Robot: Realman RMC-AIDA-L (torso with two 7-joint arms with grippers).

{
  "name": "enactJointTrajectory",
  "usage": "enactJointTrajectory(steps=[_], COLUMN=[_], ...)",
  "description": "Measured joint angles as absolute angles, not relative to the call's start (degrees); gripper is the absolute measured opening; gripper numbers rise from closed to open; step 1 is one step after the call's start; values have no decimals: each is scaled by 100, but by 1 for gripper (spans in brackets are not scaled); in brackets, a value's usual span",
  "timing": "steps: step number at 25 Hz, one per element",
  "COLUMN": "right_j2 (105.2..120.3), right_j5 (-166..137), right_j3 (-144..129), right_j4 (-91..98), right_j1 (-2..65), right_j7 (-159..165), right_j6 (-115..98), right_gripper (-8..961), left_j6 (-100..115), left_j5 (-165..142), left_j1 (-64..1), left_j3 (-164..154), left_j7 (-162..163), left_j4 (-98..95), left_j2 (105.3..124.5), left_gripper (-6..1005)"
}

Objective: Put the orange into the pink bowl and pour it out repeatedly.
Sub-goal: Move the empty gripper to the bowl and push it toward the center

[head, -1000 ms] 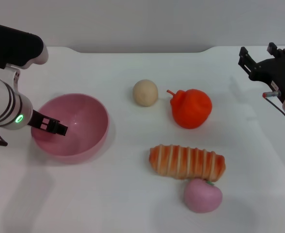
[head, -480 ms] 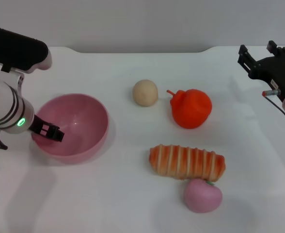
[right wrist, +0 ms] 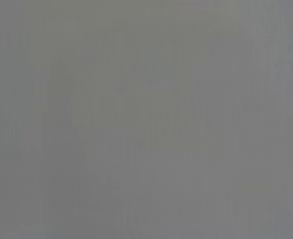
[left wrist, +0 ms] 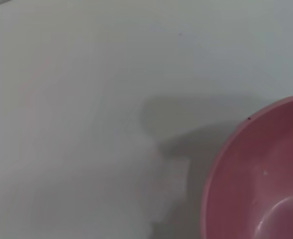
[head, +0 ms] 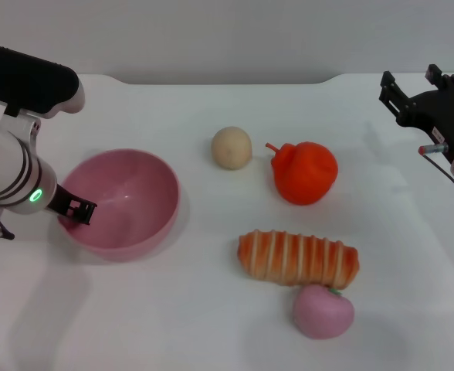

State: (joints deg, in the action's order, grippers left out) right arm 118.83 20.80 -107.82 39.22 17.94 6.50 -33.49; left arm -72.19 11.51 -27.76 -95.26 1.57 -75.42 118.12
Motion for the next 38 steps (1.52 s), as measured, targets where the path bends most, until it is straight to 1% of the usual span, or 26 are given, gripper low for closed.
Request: enactJointTrajectory(steps=[2, 12, 15, 21, 26, 31, 38], right_j2=[11883, 11882, 11883, 11882, 11883, 11883, 11882], right_j5=[2078, 2074, 2069, 2065, 2065, 2065, 2065], right_j3=[-10782, -10782, -10783, -10782, -10783, -10782, -10782], right_j4=[3926, 3929, 3929, 3951, 3983, 3984, 4074], right_j1=[1793, 1790, 1777, 1748, 1738, 1740, 1730], right_j7=[650, 650, 650, 650, 650, 650, 681], right_j6=[-3349, -3349, -3349, -3354, -3363, -3362, -3225], right_gripper=[755, 754, 754, 755, 754, 755, 743], left_j6=[-7218, -7245, -7262, -7318, -7396, -7466, -7548], left_j5=[1165, 1175, 1159, 1109, 1099, 1088, 947], left_j1=[-2782, -2738, -2685, -2671, -2698, -2577, -2532], left_j3=[-9516, -9478, -9478, -9470, -9464, -9459, -9390], left_j7=[152, 140, 140, 140, 130, 122, 56], left_j4=[-7544, -7712, -7913, -8070, -8183, -8738, -9165], left_j2=[11812, 11808, 11806, 11796, 11789, 11778, 11786], left_gripper=[326, 211, 208, 111, 78, 42, 40])
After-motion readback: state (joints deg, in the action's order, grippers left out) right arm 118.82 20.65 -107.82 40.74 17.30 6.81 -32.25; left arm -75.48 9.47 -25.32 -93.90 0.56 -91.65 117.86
